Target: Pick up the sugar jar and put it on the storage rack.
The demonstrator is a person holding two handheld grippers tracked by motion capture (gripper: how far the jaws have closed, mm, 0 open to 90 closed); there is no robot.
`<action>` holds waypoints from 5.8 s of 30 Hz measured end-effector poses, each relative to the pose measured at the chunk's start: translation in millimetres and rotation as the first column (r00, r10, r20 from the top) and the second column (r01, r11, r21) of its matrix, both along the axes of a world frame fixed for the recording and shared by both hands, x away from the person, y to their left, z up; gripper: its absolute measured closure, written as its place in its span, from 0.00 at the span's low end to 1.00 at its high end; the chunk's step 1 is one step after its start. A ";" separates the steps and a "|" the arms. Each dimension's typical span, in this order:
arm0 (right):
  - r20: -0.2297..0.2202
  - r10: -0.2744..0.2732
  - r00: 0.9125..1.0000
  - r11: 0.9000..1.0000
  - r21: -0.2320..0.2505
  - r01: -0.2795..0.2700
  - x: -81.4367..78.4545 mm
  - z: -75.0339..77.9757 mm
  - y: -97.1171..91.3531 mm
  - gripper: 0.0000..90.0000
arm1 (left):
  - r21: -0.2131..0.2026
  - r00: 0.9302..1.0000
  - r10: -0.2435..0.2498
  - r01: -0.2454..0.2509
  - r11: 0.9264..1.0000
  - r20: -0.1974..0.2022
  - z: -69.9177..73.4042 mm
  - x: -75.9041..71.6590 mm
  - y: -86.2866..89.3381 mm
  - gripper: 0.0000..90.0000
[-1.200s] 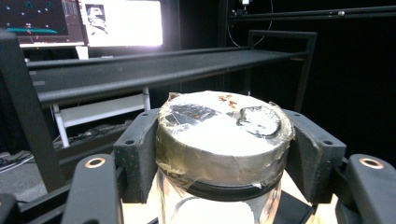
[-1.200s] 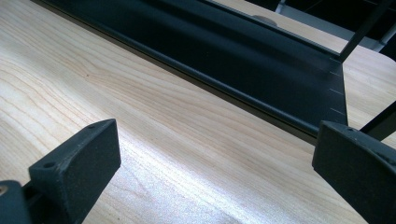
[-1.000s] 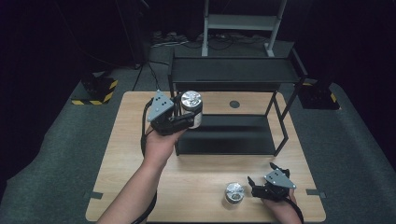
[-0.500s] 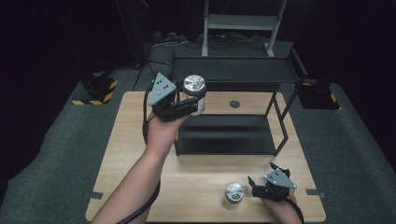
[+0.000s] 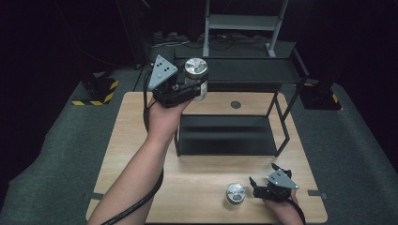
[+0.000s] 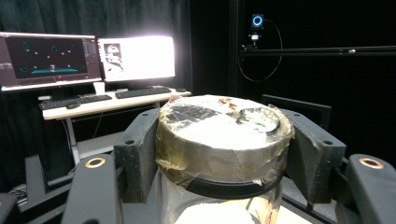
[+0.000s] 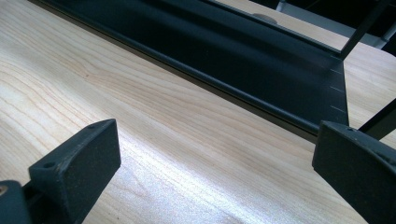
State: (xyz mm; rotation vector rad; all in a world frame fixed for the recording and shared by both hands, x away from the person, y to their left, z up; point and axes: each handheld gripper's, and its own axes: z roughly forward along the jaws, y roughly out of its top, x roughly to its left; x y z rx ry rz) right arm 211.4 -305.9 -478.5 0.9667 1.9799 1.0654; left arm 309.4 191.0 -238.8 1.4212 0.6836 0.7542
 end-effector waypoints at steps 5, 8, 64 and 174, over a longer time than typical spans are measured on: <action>0.000 -0.001 1.000 1.000 0.003 0.001 0.0 -0.1 -0.5 0.00 | 0.001 1.000 0.009 -0.009 1.000 0.002 6.6 5.0 -5.1 0.38; 0.000 -0.002 1.000 1.000 0.006 0.002 -0.1 -0.3 -0.6 0.00 | 0.001 1.000 0.015 -0.015 1.000 0.005 7.7 8.0 -8.5 0.38; 0.000 0.006 1.000 1.000 0.021 -0.006 0.4 -0.8 -4.1 0.00 | -0.013 0.993 0.118 -0.118 0.993 -0.032 5.7 67.9 -40.0 0.38; 0.011 0.018 1.000 1.000 -0.021 -0.018 -0.8 -0.6 0.8 0.00 | 0.075 0.993 0.107 -0.102 0.992 -0.058 -63.9 -60.8 1.8 0.00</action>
